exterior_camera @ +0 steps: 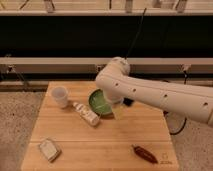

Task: Move the arm in a circular motion

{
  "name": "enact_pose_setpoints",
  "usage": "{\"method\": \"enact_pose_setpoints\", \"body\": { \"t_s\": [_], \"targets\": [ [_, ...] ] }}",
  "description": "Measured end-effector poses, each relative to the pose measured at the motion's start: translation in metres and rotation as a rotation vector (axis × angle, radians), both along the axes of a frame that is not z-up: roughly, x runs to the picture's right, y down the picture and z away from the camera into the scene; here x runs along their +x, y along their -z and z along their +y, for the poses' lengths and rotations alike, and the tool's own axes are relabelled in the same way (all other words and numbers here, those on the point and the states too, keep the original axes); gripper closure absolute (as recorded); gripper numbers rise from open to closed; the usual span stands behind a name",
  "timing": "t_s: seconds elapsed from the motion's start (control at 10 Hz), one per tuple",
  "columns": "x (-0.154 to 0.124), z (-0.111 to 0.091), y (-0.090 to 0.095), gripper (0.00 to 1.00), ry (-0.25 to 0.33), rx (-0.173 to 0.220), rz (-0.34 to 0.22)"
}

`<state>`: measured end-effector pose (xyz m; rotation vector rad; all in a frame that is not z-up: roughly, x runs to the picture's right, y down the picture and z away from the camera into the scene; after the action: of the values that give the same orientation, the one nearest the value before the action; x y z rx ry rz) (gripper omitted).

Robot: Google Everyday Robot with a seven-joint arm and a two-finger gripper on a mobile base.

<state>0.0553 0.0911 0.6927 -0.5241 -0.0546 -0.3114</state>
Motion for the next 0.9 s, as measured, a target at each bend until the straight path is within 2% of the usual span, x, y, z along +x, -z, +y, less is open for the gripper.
{"method": "enact_pose_setpoints", "body": {
  "t_s": [0.3,0.7,0.9],
  "targets": [
    [0.014,0.012,0.008,0.2,-0.036,-0.014,-0.004],
    [0.054,0.028,0.018,0.2,-0.097,-0.033,0.016],
    [0.067,0.031,0.017,0.2,-0.116,-0.038,0.018]
  ]
}}
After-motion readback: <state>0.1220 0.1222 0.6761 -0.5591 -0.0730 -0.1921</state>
